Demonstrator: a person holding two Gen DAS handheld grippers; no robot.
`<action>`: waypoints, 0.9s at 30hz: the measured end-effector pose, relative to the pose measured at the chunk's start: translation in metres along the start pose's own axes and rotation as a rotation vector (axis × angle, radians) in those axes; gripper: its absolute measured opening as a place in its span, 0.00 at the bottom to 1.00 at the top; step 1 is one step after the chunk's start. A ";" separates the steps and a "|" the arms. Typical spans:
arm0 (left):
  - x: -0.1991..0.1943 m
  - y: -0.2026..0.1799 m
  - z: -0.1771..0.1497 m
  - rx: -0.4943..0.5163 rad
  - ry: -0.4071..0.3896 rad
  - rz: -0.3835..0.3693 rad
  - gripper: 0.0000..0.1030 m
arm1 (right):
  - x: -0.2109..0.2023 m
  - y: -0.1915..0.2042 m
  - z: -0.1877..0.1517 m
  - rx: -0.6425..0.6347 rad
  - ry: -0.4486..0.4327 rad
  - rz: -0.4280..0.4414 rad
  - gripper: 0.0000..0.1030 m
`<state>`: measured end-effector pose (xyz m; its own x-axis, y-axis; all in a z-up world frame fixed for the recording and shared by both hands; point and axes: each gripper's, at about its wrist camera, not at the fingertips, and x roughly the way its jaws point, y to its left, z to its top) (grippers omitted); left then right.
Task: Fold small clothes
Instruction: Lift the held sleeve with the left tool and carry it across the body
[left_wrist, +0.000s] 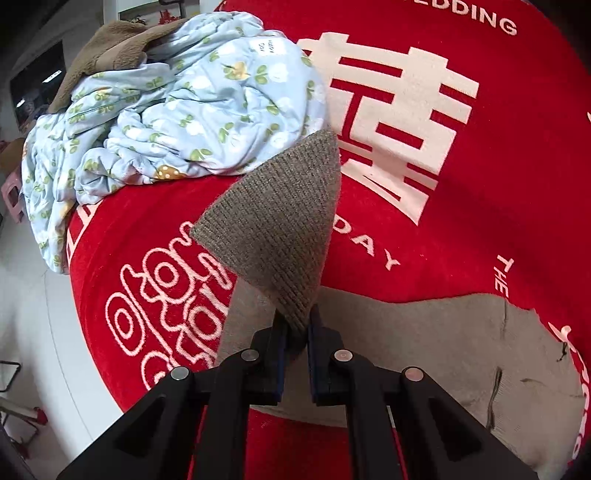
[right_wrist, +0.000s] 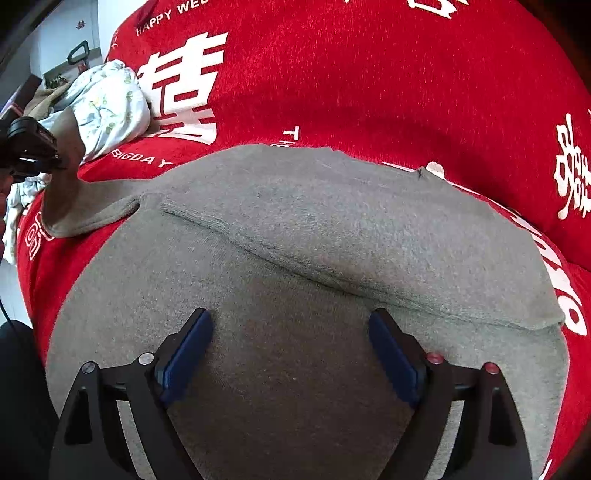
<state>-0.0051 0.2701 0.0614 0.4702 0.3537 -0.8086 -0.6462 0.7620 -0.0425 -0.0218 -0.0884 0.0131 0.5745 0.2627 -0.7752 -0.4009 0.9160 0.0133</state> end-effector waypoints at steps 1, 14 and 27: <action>0.001 -0.001 0.000 0.000 0.005 -0.002 0.10 | 0.000 -0.001 0.000 0.001 -0.003 0.002 0.87; -0.020 -0.030 0.016 0.025 0.015 -0.070 0.10 | -0.002 -0.004 0.001 -0.002 0.018 0.032 0.88; -0.043 -0.118 -0.004 0.171 0.034 -0.139 0.10 | -0.029 -0.074 -0.021 0.107 0.006 -0.041 0.88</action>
<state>0.0486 0.1626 0.0990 0.5249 0.2223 -0.8216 -0.4637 0.8842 -0.0570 -0.0241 -0.1709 0.0215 0.5847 0.2229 -0.7800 -0.2982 0.9533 0.0489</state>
